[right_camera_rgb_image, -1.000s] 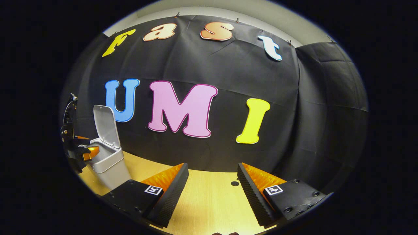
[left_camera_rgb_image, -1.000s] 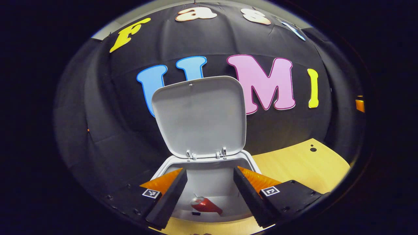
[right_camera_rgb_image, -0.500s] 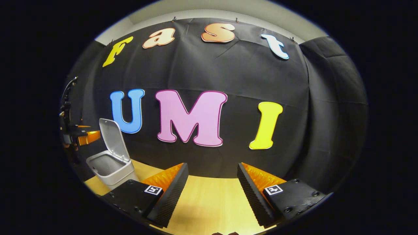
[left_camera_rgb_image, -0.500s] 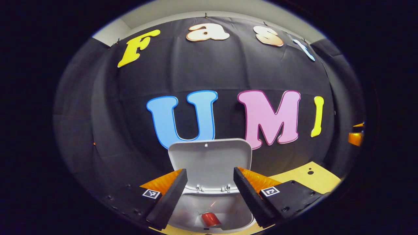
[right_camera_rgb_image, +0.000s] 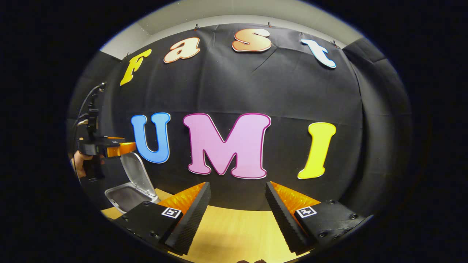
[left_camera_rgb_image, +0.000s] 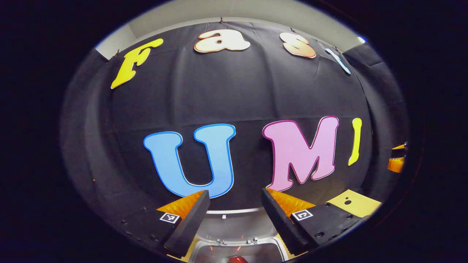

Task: Press the lid of the desktop garbage bin to open it, pick up the crumpled paper on the desktop and throw it into the bin, then pick up the pop can on the desktop and drop it into the bin, and finally close the garbage bin lid.

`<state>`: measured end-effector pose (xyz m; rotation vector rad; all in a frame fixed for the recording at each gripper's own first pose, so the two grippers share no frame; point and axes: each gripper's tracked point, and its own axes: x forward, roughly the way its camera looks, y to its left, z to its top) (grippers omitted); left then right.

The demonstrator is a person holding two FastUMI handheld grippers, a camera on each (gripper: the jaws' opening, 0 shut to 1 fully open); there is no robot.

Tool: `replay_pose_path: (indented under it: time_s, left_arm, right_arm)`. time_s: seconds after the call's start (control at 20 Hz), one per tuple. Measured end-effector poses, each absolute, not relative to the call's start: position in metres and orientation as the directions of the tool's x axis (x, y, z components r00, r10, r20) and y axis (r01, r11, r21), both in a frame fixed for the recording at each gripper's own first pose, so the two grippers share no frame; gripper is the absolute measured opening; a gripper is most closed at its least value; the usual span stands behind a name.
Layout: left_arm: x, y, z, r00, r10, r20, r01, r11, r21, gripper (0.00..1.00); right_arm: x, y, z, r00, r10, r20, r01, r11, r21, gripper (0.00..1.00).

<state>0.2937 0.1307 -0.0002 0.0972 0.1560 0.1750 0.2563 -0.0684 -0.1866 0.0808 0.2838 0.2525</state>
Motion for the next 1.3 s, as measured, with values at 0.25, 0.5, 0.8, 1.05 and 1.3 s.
replay_pose_path:
  time_s: [0.25,0.5,0.8,1.05,1.3]
  left_arm:
    - [0.309,0.136,-0.020,0.960,0.152,-0.233,-0.131,0.986,0.102,0.99]
    - [0.263,0.127,-0.040,0.931,0.157,-0.329,-0.138,0.987,0.081,0.99]
    - [0.196,0.123,-0.094,0.899,0.184,-0.398,-0.191,0.981,0.021,0.96]
    - [0.164,0.117,-0.135,0.898,0.187,-0.399,-0.188,0.982,0.037,0.97]
    - [0.147,0.115,-0.164,0.899,0.195,-0.392,-0.198,0.980,0.032,1.00]
  right_arm:
    - [0.256,-0.051,-0.185,0.919,0.303,-0.251,-0.288,0.953,0.095,0.97]
    - [0.243,-0.054,-0.190,0.917,0.303,-0.259,-0.285,0.953,0.107,0.97]
    - [0.211,-0.065,-0.207,0.916,0.260,-0.306,-0.242,0.966,0.096,0.97]
    - [0.180,-0.066,-0.219,0.907,0.239,-0.348,-0.227,0.971,0.075,0.97]
    - [0.152,-0.074,-0.227,0.903,0.204,-0.377,-0.213,0.977,0.020,0.97]
